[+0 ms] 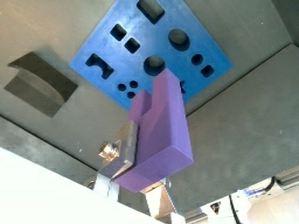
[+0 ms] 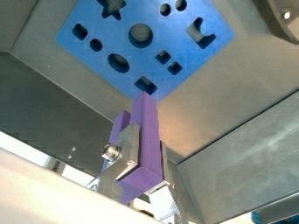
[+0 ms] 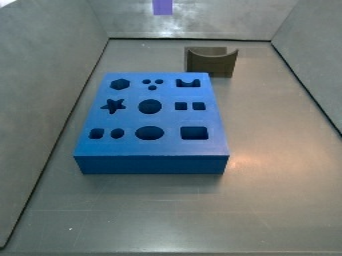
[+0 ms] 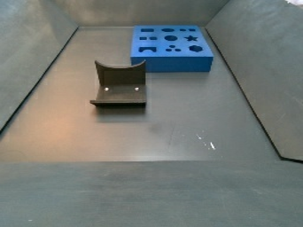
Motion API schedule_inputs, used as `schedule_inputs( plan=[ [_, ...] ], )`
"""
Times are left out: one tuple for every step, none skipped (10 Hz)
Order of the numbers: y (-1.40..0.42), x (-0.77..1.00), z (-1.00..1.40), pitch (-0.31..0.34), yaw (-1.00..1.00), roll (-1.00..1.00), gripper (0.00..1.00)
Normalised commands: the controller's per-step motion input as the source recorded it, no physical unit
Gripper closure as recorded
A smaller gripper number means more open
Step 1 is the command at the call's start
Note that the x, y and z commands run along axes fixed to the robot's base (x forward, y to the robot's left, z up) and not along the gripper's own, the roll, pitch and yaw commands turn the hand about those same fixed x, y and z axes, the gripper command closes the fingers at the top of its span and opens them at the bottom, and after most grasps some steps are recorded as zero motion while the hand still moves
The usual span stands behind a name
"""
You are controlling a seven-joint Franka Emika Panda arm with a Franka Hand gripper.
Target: Insert the double-square object.
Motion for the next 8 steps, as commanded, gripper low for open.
schedule_inputs(
  plan=[
    [0.00, 0.00, -0.27, -0.029, -1.00, 0.00, 1.00],
    [0.00, 0.00, -0.32, -0.024, -1.00, 0.01, 1.00],
    [0.00, 0.11, -0.42, -0.017, -1.00, 0.02, 1.00],
    [0.03, 0.26, -0.46, 0.000, -0.94, 0.04, 1.00],
    [0.04, 0.29, -0.49, 0.000, -0.92, 0.06, 1.00],
    [0.08, 0.38, -0.45, 0.000, -0.85, 0.04, 1.00],
    [0.10, 0.40, -0.42, 0.000, -0.84, 0.02, 1.00],
    [0.07, 0.32, -0.48, 0.000, -0.90, 0.06, 1.00]
  ],
)
